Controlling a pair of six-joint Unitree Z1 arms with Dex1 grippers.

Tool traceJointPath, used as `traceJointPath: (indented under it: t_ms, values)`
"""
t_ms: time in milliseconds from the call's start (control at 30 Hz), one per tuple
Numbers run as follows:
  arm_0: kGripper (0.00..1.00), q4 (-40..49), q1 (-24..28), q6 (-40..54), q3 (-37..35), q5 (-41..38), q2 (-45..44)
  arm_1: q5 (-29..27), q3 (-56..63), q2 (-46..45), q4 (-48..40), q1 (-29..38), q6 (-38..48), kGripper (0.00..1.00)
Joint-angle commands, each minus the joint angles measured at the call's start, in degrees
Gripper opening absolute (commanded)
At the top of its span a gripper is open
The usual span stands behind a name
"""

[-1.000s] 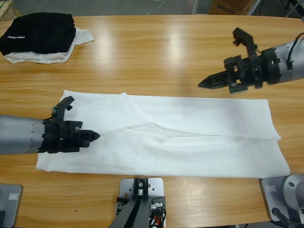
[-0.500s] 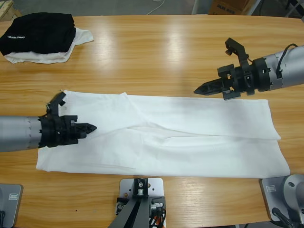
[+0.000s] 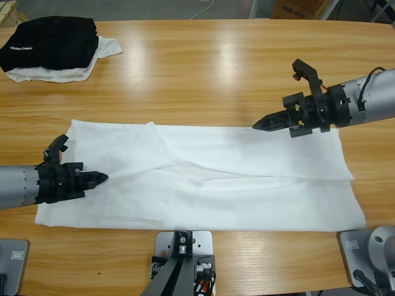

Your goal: Fold clothes

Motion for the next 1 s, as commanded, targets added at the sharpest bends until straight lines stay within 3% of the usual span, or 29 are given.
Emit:
traceJointPath:
  t_ms: [33, 67, 100, 133, 167, 233, 433, 633, 833, 1000]
  values:
    - [0.224, 5.1, 2.4, -2.3, -1.3, 0.6, -10.0, -8.4, 1.8, -2.4, 1.8, -0.4, 4.4, 0.000]
    - [0.770, 5.8, 2.4, -2.3, -2.5, 0.6, -12.2, -12.6, 1.7, -4.8, 3.5, -0.4, 5.9, 0.113]
    - [0.970, 5.8, 2.4, -2.2, -3.9, 0.6, -14.4, -17.3, 1.7, -7.8, 5.4, -0.4, 7.5, 0.631]
    - [0.995, 6.0, 2.5, -1.9, -5.5, 0.7, -16.0, -22.5, 1.6, -10.9, 8.2, -0.4, 9.0, 0.889]
    - [0.996, 7.3, 2.8, -0.9, -7.2, 0.7, -17.3, -28.3, 1.6, -14.2, 11.1, -0.4, 11.4, 0.990]
    - [0.996, 15.5, 2.9, 0.6, -11.9, 0.8, -18.0, -38.0, 1.9, -18.9, 16.5, -0.3, 17.3, 1.000]
    - [0.996, 31.7, 2.9, 2.6, -18.8, 3.5, -11.0, -50.4, 3.0, -21.1, 24.4, -0.2, 31.8, 1.000]
    - [0.991, 38.5, 2.2, 5.3, -26.4, 3.8, -7.3, -49.6, 2.9, -14.6, 29.3, -5.3, 40.2, 1.000]
    - [0.991, 40.3, 2.1, 5.5, -29.5, 3.8, -7.1, -43.7, 2.3, -9.2, 32.4, -16.0, 40.4, 1.000]
    - [0.991, 42.1, 2.1, 6.1, -32.3, 3.8, -6.2, -38.5, 2.2, -7.3, 33.3, -16.9, 40.6, 1.000]
